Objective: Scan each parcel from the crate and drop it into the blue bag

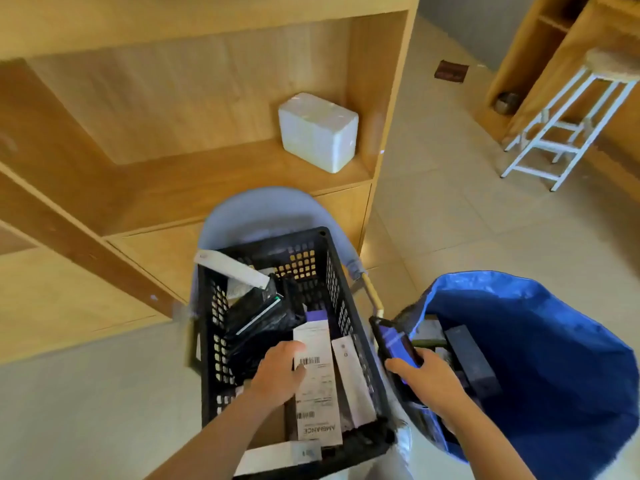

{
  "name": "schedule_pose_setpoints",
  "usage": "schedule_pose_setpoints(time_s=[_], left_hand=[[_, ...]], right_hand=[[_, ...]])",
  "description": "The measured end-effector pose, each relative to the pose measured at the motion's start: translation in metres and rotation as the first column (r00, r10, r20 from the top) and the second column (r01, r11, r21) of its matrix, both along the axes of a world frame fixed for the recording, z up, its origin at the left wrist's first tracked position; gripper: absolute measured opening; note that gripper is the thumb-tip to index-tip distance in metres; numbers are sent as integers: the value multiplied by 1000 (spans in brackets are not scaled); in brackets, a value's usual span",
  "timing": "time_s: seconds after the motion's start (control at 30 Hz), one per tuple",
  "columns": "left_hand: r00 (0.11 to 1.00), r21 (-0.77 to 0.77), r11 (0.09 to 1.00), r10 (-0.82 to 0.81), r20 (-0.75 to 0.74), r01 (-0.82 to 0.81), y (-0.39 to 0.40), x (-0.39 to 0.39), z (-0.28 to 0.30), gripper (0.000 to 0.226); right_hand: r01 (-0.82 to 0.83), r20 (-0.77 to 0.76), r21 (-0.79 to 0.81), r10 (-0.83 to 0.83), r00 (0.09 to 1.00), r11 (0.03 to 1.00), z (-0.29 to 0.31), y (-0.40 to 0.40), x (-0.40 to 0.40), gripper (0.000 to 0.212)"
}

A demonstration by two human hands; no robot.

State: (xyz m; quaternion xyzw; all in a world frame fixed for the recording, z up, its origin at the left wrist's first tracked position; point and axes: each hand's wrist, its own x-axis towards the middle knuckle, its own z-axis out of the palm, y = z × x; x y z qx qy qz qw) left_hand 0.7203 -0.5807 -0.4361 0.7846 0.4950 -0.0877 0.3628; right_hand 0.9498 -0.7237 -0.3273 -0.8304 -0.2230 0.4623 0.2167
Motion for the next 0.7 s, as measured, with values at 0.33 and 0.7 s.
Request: schedule_pose_setpoints(time_s=[0.33, 0.7], left_hand=[[981, -564, 818, -181, -69, 111, -25, -80, -6, 51], [907, -665, 682, -420, -16, 304, -30, -84, 2, 76]], right_hand=[[-46, 10, -44, 46, 999, 998, -17, 7, -60, 41], [-144, 56, -100, 150, 987, 985, -16, 15, -60, 45]])
